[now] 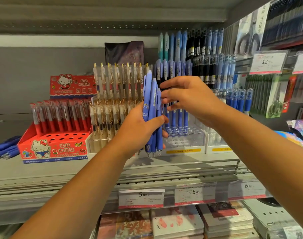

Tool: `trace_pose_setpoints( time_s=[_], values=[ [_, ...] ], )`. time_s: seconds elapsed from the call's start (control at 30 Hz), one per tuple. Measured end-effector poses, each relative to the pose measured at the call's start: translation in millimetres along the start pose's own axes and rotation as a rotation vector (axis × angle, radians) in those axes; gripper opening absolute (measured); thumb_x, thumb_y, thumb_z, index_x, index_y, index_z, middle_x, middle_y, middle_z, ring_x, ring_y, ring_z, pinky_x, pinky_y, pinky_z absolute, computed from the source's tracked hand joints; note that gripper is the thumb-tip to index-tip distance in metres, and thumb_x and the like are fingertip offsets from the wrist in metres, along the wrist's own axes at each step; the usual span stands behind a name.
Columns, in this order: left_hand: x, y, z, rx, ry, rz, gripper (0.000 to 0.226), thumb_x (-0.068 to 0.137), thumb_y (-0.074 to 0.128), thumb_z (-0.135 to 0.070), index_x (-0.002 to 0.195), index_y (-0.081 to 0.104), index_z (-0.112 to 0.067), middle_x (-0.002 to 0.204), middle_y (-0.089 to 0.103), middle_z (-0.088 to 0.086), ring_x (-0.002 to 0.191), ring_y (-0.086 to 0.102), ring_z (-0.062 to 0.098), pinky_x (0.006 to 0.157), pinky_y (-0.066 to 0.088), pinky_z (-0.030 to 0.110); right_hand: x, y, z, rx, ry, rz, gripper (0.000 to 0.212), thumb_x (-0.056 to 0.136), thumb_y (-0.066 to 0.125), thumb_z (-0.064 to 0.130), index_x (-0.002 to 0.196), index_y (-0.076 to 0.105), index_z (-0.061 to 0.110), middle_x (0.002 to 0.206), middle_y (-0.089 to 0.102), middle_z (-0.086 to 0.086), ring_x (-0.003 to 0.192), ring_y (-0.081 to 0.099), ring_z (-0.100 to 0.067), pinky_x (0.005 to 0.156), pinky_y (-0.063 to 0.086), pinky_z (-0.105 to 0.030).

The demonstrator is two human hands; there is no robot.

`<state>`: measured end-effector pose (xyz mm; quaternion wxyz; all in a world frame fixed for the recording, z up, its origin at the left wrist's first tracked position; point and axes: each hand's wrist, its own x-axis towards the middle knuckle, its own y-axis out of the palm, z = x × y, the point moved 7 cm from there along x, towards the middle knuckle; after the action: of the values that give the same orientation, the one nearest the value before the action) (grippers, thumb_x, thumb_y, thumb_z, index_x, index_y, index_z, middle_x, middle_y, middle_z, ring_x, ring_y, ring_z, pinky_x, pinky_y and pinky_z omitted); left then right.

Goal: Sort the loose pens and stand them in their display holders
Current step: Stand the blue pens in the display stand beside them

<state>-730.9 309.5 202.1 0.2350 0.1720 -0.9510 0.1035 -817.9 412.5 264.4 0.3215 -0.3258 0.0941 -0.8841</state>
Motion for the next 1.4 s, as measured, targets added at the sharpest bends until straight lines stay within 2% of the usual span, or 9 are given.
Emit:
trace_pose_setpoints(
  time_s=[0.33, 0.5, 0.6, 0.73, 0.9, 1.07, 1.23, 1.3, 1.4],
  values=[
    [-2, 4, 2, -0.004, -0.021, 0.047, 0.026, 0.096, 0.061, -0.011, 0.118, 0.056, -0.024, 0.095, 0.07, 0.007, 0.075, 0.072, 0.029, 0.056, 0.06, 0.043, -8, -1, -1, 0.066, -0.019, -0.01, 0.033, 0.082, 0.076, 0.003, 0.111, 0.066, 0.014, 0.098, 0.068, -0.016, 0.088, 0.072, -0.025, 0.069, 0.061, -0.033],
    [1, -3, 2, 0.095, 0.003, -0.013, 0.017, 0.098, 0.058, -0.01, 0.11, 0.055, -0.021, 0.099, 0.066, 0.008, 0.071, 0.071, 0.013, 0.059, 0.058, 0.023, -6, -16, -2, 0.08, 0.0, -0.071, 0.027, 0.084, 0.066, -0.01, 0.099, 0.069, 0.013, 0.093, 0.072, -0.012, 0.08, 0.074, -0.021, 0.065, 0.061, -0.037],
    [1, -3, 5, 0.03, -0.032, -0.023, 0.018, 0.098, 0.059, -0.009, 0.109, 0.055, -0.023, 0.105, 0.068, 0.011, 0.076, 0.072, 0.022, 0.054, 0.06, 0.041, -1, -33, 0, 0.029, -0.013, -0.133, 0.026, 0.085, 0.063, -0.012, 0.093, 0.07, 0.012, 0.094, 0.073, -0.011, 0.078, 0.074, -0.016, 0.065, 0.061, -0.033],
    [1, -3, 5, -0.001, -0.043, -0.024, 0.019, 0.098, 0.058, -0.008, 0.111, 0.054, -0.022, 0.108, 0.068, 0.013, 0.081, 0.072, 0.033, 0.055, 0.06, 0.052, 8, -60, 4, -0.244, -0.06, -0.228, 0.028, 0.088, 0.058, -0.009, 0.098, 0.07, 0.014, 0.096, 0.071, -0.007, 0.077, 0.073, -0.014, 0.066, 0.061, -0.029],
    [1, -4, 5, 0.017, -0.044, -0.026, 0.02, 0.098, 0.057, -0.008, 0.114, 0.054, -0.021, 0.105, 0.07, 0.01, 0.08, 0.073, 0.032, 0.054, 0.06, 0.051, 11, -65, 7, -0.669, -0.164, -0.312, 0.033, 0.091, 0.05, -0.005, 0.113, 0.07, 0.01, 0.107, 0.068, -0.007, 0.083, 0.059, -0.014, 0.076, 0.047, -0.02],
    [0, -4, 5, 0.034, -0.044, -0.025, 0.02, 0.098, 0.057, -0.008, 0.114, 0.053, -0.02, 0.104, 0.071, 0.009, 0.079, 0.072, 0.032, 0.055, 0.06, 0.051, 14, -56, 3, -0.796, -0.13, -0.289, 0.042, 0.087, 0.049, -0.013, 0.12, 0.063, 0.008, 0.116, 0.064, -0.015, 0.089, 0.058, -0.027, 0.082, 0.054, -0.039],
    [0, -4, 5, 0.042, -0.053, -0.03, 0.021, 0.098, 0.057, -0.008, 0.116, 0.053, -0.019, 0.105, 0.07, 0.01, 0.08, 0.072, 0.033, 0.054, 0.06, 0.049, 16, -44, -6, -0.868, -0.094, -0.232, 0.042, 0.086, 0.049, -0.016, 0.122, 0.06, 0.004, 0.12, 0.061, -0.019, 0.104, 0.058, -0.035, 0.091, 0.051, -0.043],
    [0, -4, 5, 0.044, -0.055, -0.029, 0.021, 0.098, 0.057, -0.008, 0.116, 0.053, -0.018, 0.105, 0.069, 0.011, 0.079, 0.072, 0.033, 0.053, 0.06, 0.048, 17, -43, -8, -0.883, -0.078, -0.211, 0.042, 0.086, 0.049, -0.016, 0.122, 0.059, 0.003, 0.117, 0.061, -0.019, 0.098, 0.058, -0.035, 0.084, 0.052, -0.041],
    [0, -3, 5, 0.041, -0.056, -0.024, 0.021, 0.098, 0.057, -0.008, 0.116, 0.053, -0.019, 0.105, 0.07, 0.01, 0.078, 0.072, 0.031, 0.053, 0.06, 0.047, 17, -38, -9, -0.973, -0.045, -0.163, 0.052, 0.085, 0.049, -0.017, 0.134, 0.047, 0.003, 0.095, 0.061, -0.019, 0.068, 0.054, -0.028, 0.055, 0.047, -0.039]
  ],
)
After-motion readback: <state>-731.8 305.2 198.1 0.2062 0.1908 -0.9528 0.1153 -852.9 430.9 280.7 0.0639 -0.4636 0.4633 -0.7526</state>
